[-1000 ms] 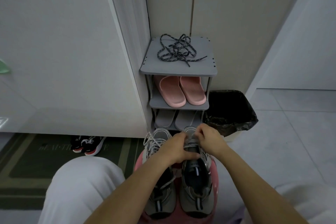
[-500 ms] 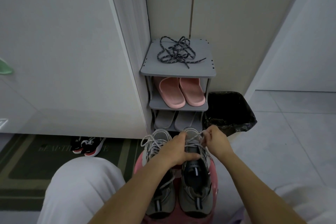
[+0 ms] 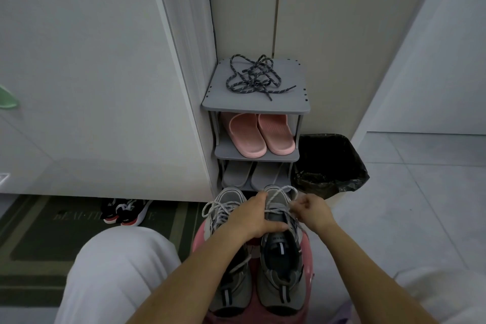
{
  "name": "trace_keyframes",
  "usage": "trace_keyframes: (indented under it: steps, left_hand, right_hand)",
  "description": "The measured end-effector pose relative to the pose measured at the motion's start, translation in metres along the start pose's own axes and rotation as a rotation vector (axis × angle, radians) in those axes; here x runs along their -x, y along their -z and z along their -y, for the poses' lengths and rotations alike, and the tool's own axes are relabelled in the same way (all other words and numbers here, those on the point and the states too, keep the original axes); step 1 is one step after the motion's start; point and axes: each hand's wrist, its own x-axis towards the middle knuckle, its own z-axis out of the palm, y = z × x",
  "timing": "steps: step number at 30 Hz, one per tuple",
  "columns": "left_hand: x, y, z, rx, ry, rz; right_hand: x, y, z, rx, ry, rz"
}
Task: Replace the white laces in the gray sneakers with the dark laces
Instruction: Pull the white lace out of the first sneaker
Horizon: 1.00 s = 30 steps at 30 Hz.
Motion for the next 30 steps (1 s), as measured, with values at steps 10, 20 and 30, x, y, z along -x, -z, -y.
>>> trace_keyframes:
  steps: [10,20,30]
  left_hand:
    - [0.001,0.001,0.0,0.007,-0.012,0.007]
    - [0.011,-0.013,-0.003,-0.187,-0.132,-0.324]
    - [0.038,-0.053,-0.013,-0.126,-0.267,-0.469]
  right_hand:
    - [-0.009,-0.003,-0.005,-0.116,-0.094,-0.065]
    - [-0.005,-0.006,-0.001,0.142,0.022,-0.021]
    - [-0.003,-0.006,-0.007,0.09,0.104,0.006]
